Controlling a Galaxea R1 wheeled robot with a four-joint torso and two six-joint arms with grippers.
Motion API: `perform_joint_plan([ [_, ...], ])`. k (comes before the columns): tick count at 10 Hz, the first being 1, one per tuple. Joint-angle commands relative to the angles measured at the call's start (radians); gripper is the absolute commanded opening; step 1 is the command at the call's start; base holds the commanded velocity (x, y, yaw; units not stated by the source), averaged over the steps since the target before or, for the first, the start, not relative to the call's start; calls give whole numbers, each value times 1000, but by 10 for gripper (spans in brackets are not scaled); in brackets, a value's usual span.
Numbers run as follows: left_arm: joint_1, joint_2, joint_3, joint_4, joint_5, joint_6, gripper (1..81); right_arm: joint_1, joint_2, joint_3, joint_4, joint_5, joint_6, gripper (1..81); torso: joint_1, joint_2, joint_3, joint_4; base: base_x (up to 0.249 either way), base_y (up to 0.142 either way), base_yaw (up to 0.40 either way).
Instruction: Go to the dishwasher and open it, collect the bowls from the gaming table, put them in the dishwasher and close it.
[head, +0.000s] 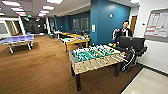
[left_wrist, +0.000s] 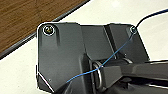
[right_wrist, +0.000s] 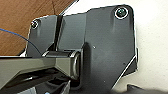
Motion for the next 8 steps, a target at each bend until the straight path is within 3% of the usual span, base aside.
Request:
perform_joint_plan([
  [1,-37,-7,2,-5,44,1,811,49,-9,1,-13,-52,-6,811,0,0,0,0,0,0,368],
  [8,-37,-3,2,-5,45,1,811,42,-6,1,-11,-52,-6,811,0,0,0,0,0,0,344],
])
